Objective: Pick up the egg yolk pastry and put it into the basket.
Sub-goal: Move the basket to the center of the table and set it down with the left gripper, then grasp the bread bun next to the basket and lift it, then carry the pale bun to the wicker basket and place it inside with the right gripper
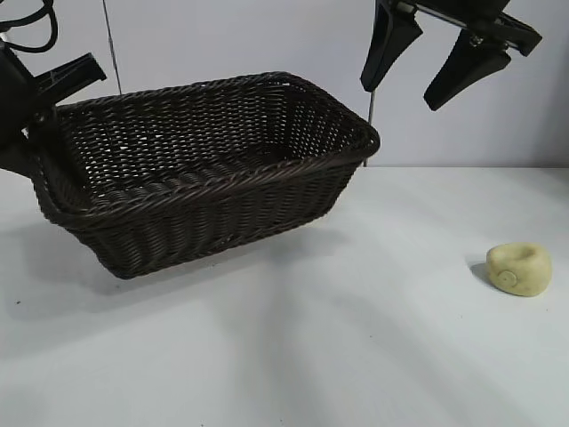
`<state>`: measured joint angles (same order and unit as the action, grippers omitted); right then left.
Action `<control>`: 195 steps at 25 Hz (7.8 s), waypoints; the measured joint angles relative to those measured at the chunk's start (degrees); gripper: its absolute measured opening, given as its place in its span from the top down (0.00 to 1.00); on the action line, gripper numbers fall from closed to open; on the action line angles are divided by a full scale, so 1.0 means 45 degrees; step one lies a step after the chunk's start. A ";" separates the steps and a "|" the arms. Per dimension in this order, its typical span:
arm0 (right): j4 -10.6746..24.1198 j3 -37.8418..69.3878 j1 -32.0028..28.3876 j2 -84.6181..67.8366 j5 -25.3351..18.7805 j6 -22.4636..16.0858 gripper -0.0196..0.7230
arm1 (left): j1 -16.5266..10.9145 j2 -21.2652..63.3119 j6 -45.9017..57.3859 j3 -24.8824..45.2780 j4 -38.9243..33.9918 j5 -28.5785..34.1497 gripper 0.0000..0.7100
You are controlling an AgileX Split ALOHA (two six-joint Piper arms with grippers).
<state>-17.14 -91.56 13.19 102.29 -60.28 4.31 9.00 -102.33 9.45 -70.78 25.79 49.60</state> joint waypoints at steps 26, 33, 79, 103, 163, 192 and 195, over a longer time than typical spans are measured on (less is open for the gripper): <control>-0.0104 0.0000 0.0000 0.0000 -0.0050 0.0000 0.26 | 0.0872 -0.4561 -0.3722 -0.4423 0.0414 0.2112 0.86; -0.0104 0.0000 0.0000 0.0000 -0.0050 0.0000 0.26 | 0.0872 -0.4772 -0.3773 -0.4423 0.0201 0.2027 0.86; -0.0104 0.0000 0.0000 0.0000 -0.0026 0.0000 0.26 | 0.0872 0.0637 -0.3788 -0.2662 0.2534 0.1625 0.24; 0.0248 0.0000 0.0000 0.0000 -0.0048 0.0000 0.26 | 0.0872 0.0613 -0.3893 -0.1764 0.2622 0.0915 0.24; 0.3732 0.0273 -0.2707 0.5007 -0.1569 -0.0468 0.86 | 0.0872 0.0613 -0.3932 -0.1764 0.2636 0.0926 0.24; -0.0053 -0.1028 -0.2445 0.0472 -0.2290 0.0047 0.91 | 0.0872 0.0613 -0.3936 -0.1764 0.2664 0.0938 0.24; -0.0315 -0.1028 -0.1768 0.0470 -0.2290 0.0239 0.91 | 0.0872 0.0613 -0.3936 -0.1764 0.2664 0.0938 0.24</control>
<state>-18.56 -96.19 5.23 104.40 -70.58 5.39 12.92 -99.57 -8.26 -78.72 37.78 53.82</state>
